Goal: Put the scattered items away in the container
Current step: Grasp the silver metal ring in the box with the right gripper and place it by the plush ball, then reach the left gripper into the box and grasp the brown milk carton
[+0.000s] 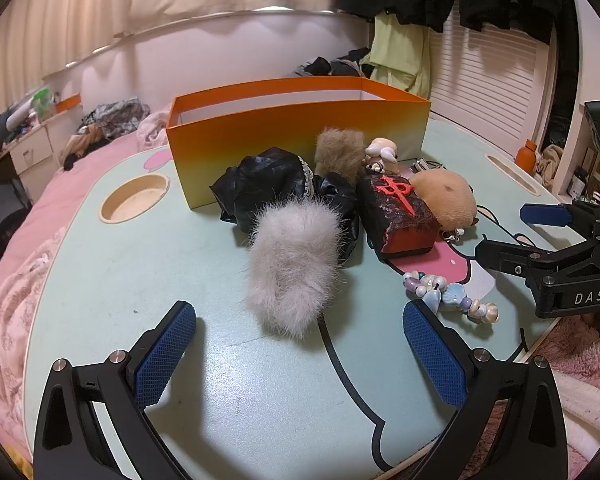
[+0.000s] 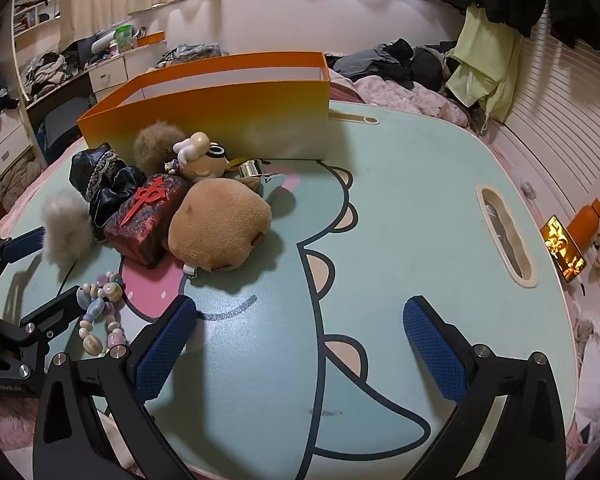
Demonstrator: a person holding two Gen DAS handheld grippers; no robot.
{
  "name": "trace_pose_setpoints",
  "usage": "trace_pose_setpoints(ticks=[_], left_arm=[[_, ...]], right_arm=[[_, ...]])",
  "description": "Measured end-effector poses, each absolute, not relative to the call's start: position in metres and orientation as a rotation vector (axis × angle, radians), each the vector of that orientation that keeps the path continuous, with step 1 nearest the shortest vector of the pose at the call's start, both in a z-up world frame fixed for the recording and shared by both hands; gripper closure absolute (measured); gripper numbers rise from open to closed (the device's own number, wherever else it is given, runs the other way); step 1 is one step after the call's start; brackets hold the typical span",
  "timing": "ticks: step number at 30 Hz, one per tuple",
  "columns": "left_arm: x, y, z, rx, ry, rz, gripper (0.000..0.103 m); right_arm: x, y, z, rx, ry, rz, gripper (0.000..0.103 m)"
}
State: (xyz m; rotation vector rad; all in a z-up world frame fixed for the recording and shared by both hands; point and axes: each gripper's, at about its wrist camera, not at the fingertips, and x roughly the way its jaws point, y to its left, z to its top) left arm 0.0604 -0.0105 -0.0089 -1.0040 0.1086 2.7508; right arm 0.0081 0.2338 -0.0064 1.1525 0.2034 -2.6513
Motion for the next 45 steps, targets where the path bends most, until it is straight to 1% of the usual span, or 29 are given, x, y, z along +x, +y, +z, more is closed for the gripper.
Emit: trace_pose_setpoints(ticks=[6, 9, 12, 16, 19, 22, 25, 28, 34, 40, 42, 45], left_arm=[[0.058, -0.010, -0.004, -1.035, 0.120, 2.737, 0.000], [0.054, -0.011, 0.006, -1.059, 0.174, 2.780, 0.000], [0.053, -0.018, 0.039, -0.919, 0.235, 2.865, 0.000], [0.035, -0.025, 0.099, -0.821, 0.210, 2.844, 0.000], [0.005, -0.026, 0.138, -0.836, 0.170, 2.795, 0.000], [-0.038, -0.015, 0.157, -0.972, 0.179, 2.730, 0.000], [-0.081, -0.006, 0.149, -1.126, 0.082, 2.743, 0.000], [-0.111, 0.004, 0.126, -1.258, -0.015, 2.728, 0.000], [-0.128, 0.031, 0.086, -1.376, -0.011, 2.717, 0.000], [-0.129, 0.041, 0.073, -1.428, 0.008, 2.684, 0.001], [-0.133, 0.042, 0.073, -1.461, -0.018, 2.645, 0.001], [-0.141, 0.041, 0.073, -1.561, -0.108, 2.543, 0.002]], right_arm=[[0.008, 0.234, -0.006, 1.152, 0.201, -2.651, 0.000], [0.012, 0.233, -0.005, 1.152, 0.197, -2.652, 0.000], [0.013, 0.233, -0.004, 1.150, 0.197, -2.653, 0.000], [0.013, 0.233, -0.004, 1.151, 0.196, -2.652, 0.000], [0.013, 0.233, -0.004, 1.150, 0.196, -2.653, 0.000], [0.015, 0.231, -0.003, 1.145, 0.196, -2.654, 0.000], [0.016, 0.231, -0.002, 1.139, 0.196, -2.654, 0.000], [0.017, 0.231, -0.002, 1.131, 0.195, -2.652, 0.000], [0.019, 0.232, -0.002, 1.119, 0.193, -2.649, 0.000], [0.019, 0.231, -0.002, 1.116, 0.193, -2.649, 0.000], [0.019, 0.231, -0.002, 1.116, 0.193, -2.649, 0.000], [0.019, 0.231, -0.002, 1.116, 0.193, -2.650, 0.000]])
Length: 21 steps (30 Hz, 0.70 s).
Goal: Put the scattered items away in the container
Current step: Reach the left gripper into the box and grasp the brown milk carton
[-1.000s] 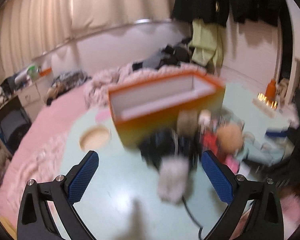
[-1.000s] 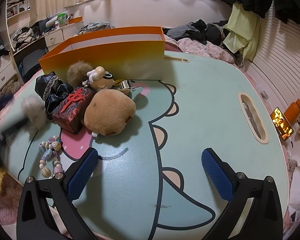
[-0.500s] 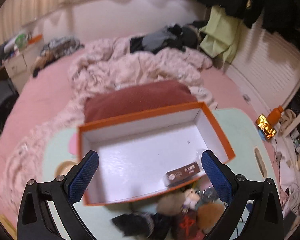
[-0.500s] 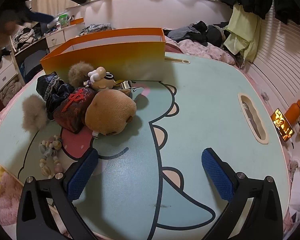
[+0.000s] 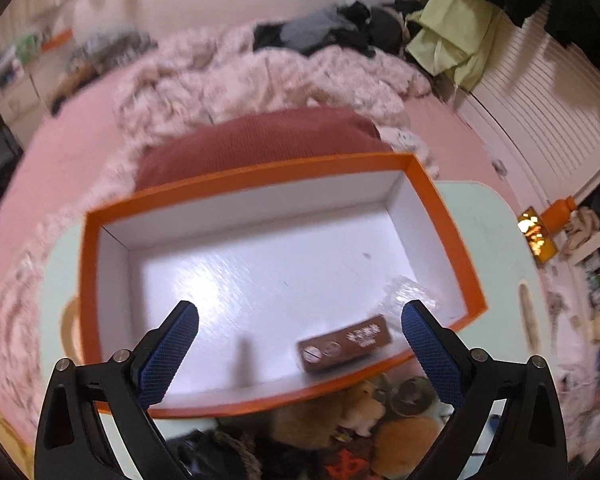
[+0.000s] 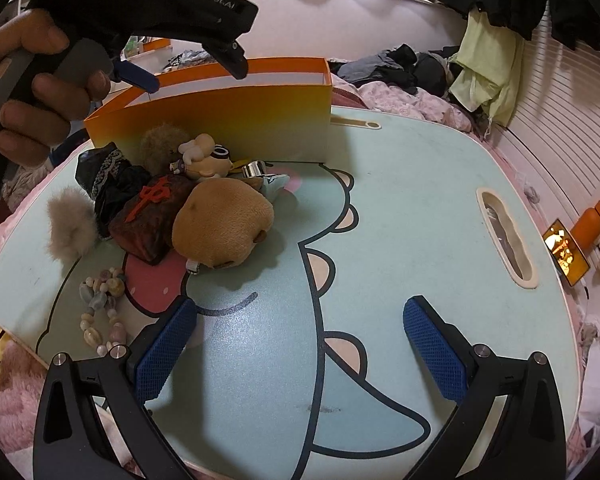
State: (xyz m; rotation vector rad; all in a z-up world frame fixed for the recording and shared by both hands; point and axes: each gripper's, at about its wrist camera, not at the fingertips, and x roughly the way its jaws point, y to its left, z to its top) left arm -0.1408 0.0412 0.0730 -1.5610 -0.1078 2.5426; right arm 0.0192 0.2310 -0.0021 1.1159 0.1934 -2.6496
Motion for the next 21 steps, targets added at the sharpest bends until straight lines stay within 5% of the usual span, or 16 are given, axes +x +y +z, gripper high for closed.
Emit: trace_pose_setpoints(ticks=[14, 21], left_arm=[[-0.175, 0.059, 0.046, -1.995, -0.356, 2.148, 0.003], [-0.174, 0.076, 0.029, -2.076, -0.304, 2.149, 0.006]], right_arm=[[0.020, 0.231, -0.003, 1.114, 0.193, -2.650, 0.000], [0.019, 0.229, -0.001, 1.111, 0.192, -2.649, 0.000]])
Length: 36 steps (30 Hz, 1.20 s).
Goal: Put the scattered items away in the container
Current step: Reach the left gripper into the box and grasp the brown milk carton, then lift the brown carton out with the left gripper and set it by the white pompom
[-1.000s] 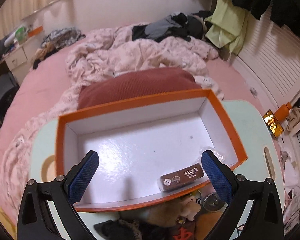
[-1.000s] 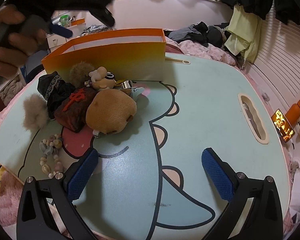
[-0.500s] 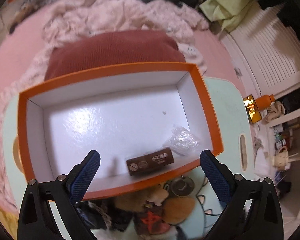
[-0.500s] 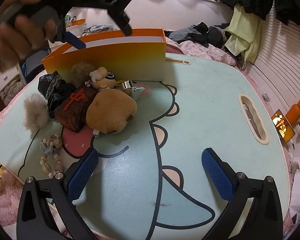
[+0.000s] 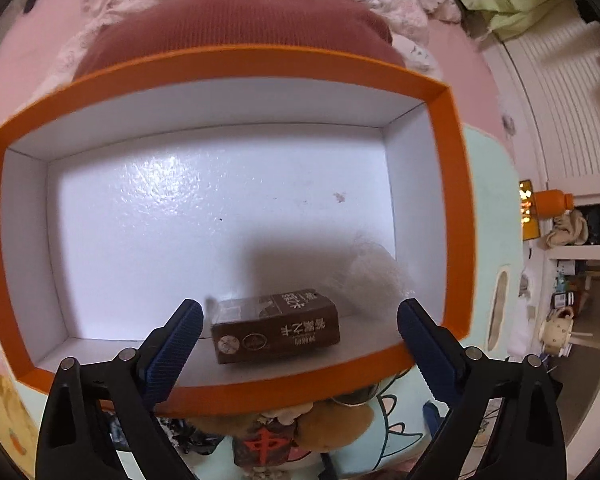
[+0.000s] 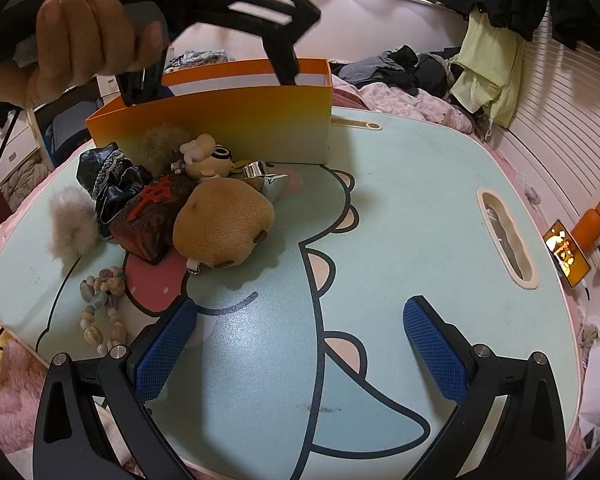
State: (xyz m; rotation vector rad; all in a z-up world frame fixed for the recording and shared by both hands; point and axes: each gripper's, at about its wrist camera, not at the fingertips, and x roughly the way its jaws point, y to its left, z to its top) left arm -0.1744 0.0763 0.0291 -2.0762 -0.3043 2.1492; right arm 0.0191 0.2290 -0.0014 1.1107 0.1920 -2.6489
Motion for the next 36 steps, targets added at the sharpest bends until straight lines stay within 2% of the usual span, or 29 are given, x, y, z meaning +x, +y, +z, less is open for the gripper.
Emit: trace_pose_setpoints(ticks=[5, 9, 11, 18, 26, 30, 31, 36], left_arm=[[-0.175, 0.081, 0.022, -2.079, -0.293, 2.136, 0.010], [-0.173, 0.079, 0.027, -2.068, -0.312, 2.105, 0.025], [-0.174, 0.077, 0.027, -2.069, -0.328, 2.086, 0.027], [-0.179, 0.079, 0.022, -2.104, -0.365, 2.065, 0.020], [-0.177, 0.092, 0.022, -2.104, -0.350, 2.062, 0.020], [-0.178, 0.097, 0.020, -2.090, -0.307, 2.085, 0.012], [-0.178, 0.099, 0.019, -2.092, -0.294, 2.099, 0.006], [-0.179, 0.098, 0.019, -2.078, -0.275, 2.135, 0.003]], right_arm=[[0.018, 0.228, -0.001, 1.111, 0.190, -2.649, 0.000], [0.019, 0.228, -0.001, 1.110, 0.190, -2.650, 0.000], [0.019, 0.228, -0.001, 1.110, 0.190, -2.650, 0.000], [0.019, 0.227, -0.001, 1.110, 0.189, -2.650, 0.000], [0.020, 0.227, -0.001, 1.108, 0.190, -2.651, 0.000], [0.021, 0.225, 0.000, 1.105, 0.189, -2.651, 0.000], [0.021, 0.225, 0.000, 1.105, 0.189, -2.650, 0.000], [0.021, 0.224, 0.000, 1.105, 0.188, -2.650, 0.000]])
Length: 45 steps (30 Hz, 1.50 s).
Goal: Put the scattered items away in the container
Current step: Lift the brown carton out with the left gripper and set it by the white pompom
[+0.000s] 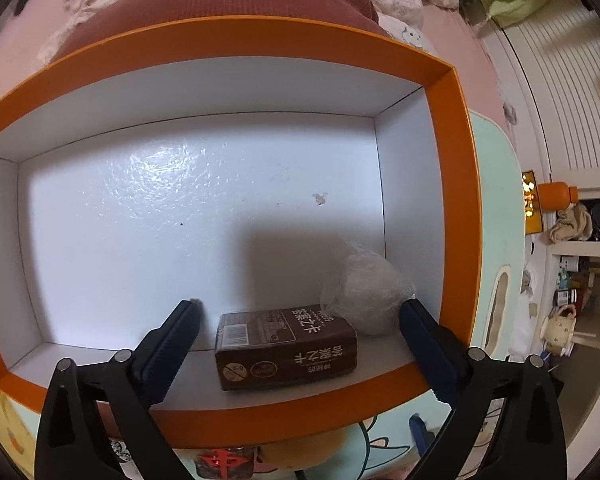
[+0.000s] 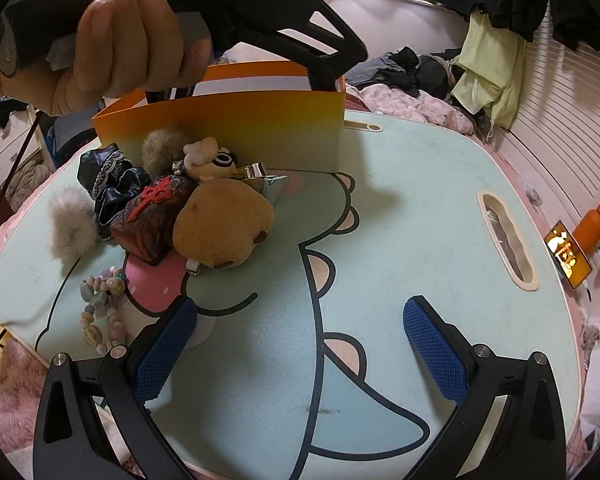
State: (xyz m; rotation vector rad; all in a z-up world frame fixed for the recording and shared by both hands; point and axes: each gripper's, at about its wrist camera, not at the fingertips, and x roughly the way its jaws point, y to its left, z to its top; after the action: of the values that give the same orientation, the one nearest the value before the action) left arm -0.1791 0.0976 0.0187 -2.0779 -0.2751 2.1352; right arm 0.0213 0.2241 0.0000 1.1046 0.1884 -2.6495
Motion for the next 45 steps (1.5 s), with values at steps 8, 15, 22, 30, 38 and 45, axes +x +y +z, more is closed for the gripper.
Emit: trace_pose_setpoints(ticks=[8, 15, 22, 30, 38, 45], left_arm=[[-0.176, 0.098, 0.020, -2.033, -0.166, 2.211, 0.000], [-0.174, 0.096, 0.025, -2.011, -0.065, 2.255, 0.018], [-0.170, 0.083, 0.033, -1.957, 0.037, 2.243, 0.049], [-0.159, 0.047, 0.083, -1.769, -0.155, 2.295, 0.049], [-0.117, 0.041, 0.111, -1.569, -0.115, 2.306, 0.049], [-0.081, 0.020, 0.076, -1.566, -0.105, 2.260, 0.048]], right_arm=[[0.022, 0.223, 0.000, 1.106, 0.186, -2.650, 0.000], [0.021, 0.222, 0.000, 1.105, 0.188, -2.650, 0.000], [0.021, 0.223, 0.000, 1.104, 0.188, -2.650, 0.000], [0.022, 0.222, -0.001, 1.104, 0.188, -2.650, 0.000], [0.022, 0.223, -0.001, 1.104, 0.188, -2.650, 0.000], [0.021, 0.222, -0.001, 1.105, 0.188, -2.651, 0.000]])
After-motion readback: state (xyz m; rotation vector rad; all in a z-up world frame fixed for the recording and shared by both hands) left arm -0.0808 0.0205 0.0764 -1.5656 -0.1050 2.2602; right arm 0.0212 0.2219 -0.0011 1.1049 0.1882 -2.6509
